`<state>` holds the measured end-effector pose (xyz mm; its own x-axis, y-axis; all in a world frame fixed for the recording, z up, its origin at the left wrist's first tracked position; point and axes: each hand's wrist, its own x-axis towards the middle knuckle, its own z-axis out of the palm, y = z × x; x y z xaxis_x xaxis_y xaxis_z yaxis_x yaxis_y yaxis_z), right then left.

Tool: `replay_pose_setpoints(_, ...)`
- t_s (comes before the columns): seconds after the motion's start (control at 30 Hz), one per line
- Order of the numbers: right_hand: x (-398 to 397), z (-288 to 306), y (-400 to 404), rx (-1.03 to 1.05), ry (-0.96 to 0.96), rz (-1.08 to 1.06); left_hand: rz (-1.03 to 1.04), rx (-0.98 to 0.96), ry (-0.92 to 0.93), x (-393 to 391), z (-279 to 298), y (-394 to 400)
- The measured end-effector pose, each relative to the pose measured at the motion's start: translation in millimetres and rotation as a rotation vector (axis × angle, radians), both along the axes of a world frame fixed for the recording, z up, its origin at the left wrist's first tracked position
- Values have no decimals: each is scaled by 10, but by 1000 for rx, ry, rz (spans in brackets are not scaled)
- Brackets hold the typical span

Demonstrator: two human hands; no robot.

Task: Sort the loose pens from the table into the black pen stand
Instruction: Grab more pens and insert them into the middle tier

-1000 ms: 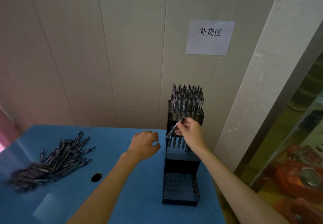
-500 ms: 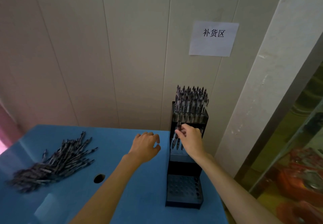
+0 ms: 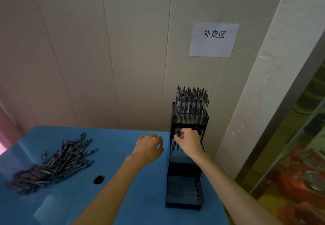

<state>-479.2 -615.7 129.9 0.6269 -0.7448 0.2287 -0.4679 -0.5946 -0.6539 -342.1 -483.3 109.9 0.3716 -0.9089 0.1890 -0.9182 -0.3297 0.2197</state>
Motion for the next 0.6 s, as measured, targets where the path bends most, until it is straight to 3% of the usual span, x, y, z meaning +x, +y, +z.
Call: replay_pose_setpoints(0.6,-298,-31,220,-134,110,109,109,-16,12,-175,152,157)
